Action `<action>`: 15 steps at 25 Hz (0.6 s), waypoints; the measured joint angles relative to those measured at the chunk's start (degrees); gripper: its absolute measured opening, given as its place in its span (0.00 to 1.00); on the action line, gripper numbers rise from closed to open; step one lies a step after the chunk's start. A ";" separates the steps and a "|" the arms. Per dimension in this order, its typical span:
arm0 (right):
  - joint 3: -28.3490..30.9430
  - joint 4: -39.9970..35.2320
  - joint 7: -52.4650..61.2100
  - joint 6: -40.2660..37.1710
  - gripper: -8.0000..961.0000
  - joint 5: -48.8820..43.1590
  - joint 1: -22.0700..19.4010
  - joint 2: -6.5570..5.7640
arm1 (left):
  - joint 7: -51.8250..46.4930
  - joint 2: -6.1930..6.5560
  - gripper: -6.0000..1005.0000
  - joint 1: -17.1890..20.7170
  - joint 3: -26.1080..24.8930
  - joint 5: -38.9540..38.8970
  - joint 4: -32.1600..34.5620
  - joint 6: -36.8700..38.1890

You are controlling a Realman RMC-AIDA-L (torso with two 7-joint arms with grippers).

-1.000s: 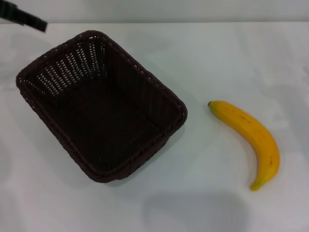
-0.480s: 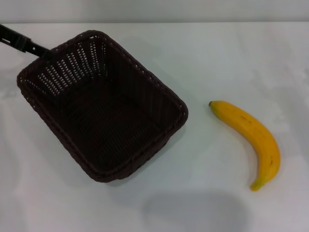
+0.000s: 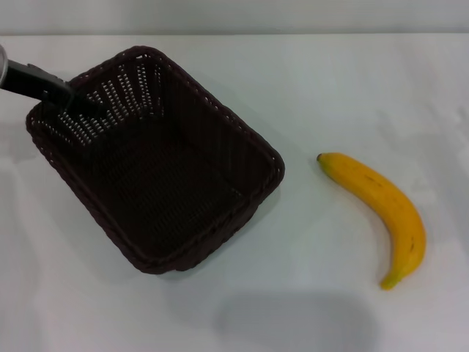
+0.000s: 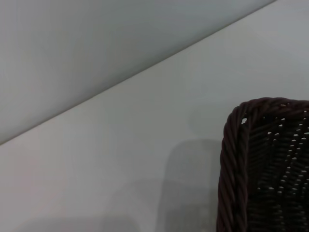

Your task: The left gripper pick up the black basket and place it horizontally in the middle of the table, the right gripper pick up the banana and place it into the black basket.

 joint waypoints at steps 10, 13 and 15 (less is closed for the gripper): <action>-0.20 -0.56 0.95 1.13 0.89 0.02 -0.52 0.05 | 2.30 -0.37 0.63 0.73 -0.11 -1.26 0.41 -0.58; -0.21 -0.58 0.95 1.23 0.89 0.02 -0.55 0.05 | 2.00 -0.02 0.54 0.58 -0.12 -1.61 0.44 -3.24; -0.21 -0.58 0.95 1.24 0.89 0.02 -0.57 0.05 | 1.28 0.48 0.48 0.50 -0.13 -1.92 0.76 -6.01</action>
